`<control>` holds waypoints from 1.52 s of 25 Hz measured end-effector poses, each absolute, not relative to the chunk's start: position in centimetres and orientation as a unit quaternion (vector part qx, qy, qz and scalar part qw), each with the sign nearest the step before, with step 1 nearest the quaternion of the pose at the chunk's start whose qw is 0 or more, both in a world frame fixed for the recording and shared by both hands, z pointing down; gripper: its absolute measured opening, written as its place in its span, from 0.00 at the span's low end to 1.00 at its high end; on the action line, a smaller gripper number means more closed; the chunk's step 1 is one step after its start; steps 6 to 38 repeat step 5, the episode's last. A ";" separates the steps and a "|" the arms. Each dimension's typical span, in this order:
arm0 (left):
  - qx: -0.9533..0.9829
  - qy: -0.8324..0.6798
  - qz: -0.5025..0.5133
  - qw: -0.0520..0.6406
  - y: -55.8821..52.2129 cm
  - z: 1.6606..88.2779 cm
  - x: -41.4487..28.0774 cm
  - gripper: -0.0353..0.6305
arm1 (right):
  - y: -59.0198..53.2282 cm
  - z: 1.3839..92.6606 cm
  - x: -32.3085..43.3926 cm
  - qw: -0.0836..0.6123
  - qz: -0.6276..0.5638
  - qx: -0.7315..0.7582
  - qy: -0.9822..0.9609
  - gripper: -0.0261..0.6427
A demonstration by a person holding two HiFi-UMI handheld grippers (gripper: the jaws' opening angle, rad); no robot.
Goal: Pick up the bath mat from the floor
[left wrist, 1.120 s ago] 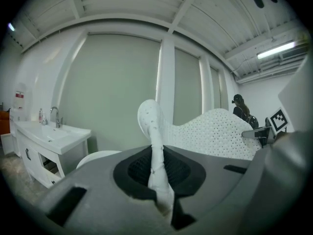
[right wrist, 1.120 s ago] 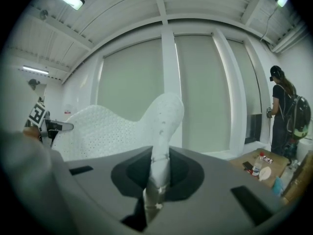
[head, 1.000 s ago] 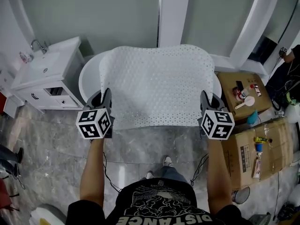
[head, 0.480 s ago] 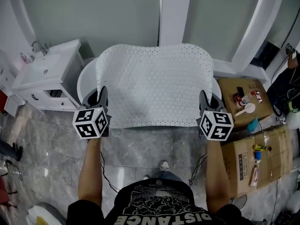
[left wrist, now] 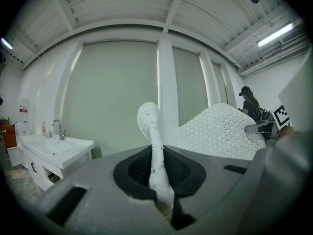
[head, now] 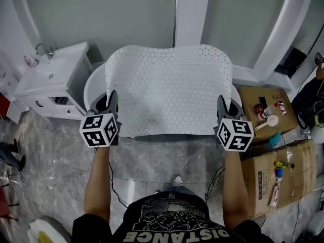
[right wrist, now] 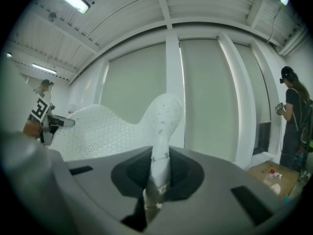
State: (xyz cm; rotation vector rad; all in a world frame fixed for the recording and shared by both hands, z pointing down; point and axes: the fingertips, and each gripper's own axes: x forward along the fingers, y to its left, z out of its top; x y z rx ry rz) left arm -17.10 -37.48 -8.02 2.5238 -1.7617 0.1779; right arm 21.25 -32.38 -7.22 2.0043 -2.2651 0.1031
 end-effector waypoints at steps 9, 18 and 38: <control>0.818 -0.571 0.057 0.028 -38.5 -8.3 -16.9 0.10 | -33.4 -7.6 21.5 0.055 0.032 0.663 -0.746 0.08; 0.818 -0.571 0.057 0.028 -38.5 -8.3 -16.9 0.10 | -33.4 -7.6 21.5 0.055 0.032 0.663 -0.746 0.08; 0.818 -0.571 0.057 0.028 -38.5 -8.3 -16.9 0.10 | -33.4 -7.6 21.5 0.055 0.032 0.663 -0.746 0.08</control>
